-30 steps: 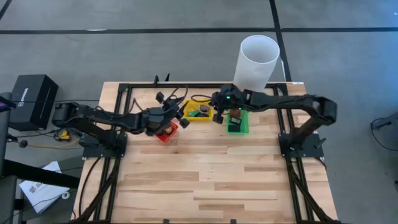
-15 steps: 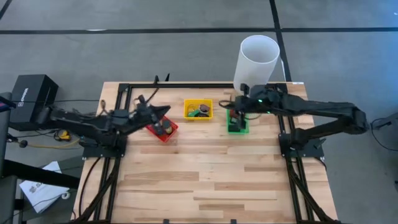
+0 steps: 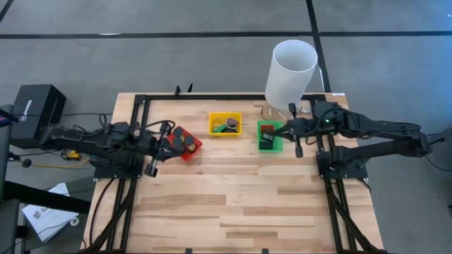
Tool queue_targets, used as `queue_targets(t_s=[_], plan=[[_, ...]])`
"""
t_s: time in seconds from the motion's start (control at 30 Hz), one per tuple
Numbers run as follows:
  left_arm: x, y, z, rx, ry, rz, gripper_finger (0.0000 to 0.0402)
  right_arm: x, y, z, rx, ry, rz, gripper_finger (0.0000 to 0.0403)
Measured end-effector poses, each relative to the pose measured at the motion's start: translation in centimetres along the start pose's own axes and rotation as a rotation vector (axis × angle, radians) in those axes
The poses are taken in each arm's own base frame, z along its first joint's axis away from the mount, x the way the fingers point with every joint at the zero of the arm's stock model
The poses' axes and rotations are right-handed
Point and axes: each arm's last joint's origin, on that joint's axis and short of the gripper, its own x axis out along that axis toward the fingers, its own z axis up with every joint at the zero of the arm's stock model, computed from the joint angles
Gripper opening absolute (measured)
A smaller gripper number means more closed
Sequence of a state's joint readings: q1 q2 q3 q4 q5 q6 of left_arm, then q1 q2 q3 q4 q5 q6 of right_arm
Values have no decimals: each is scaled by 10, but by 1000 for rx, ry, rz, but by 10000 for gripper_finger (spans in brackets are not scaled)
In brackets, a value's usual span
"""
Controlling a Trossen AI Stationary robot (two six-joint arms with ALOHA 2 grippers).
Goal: Pick & Place Office items
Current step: Return to Home Position
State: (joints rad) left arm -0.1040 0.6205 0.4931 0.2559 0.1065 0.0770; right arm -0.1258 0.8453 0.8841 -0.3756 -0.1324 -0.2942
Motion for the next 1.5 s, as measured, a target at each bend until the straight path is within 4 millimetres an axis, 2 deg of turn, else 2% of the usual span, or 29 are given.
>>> queue_targets(t_s=[0.17, 0.43, 0.53, 0.67, 0.87, 1.07, 1.23, 1.5], plan=[[1, 0, 0, -89, 0, 1, 1, -10, 7, -17, 44, -63, -8, 1], [0, 2, 14, -85, -31, 6, 1, -16, 16, -43, 64, -81, 6, 1], [-1, 4, 13, -80, -14, 24, 1, -13, 17, -48, 64, -94, 6, 1], [-3, 10, 9, -54, 32, 62, 1, -24, 21, -59, 65, -149, 8, 1], [-7, 16, 10, -40, 18, 106, 1, -29, 28, -87, 92, -206, -9, 1], [-19, 11, -16, -21, 46, 103, 1, -38, 35, -112, 140, -314, -37, 1], [-36, 7, -32, -7, -50, 107, 1, -42, 43, -130, 153, -373, -22, 1], [-63, -1, -60, 15, -188, 115, 1, -46, 48, -144, 140, -431, -31, 1]])
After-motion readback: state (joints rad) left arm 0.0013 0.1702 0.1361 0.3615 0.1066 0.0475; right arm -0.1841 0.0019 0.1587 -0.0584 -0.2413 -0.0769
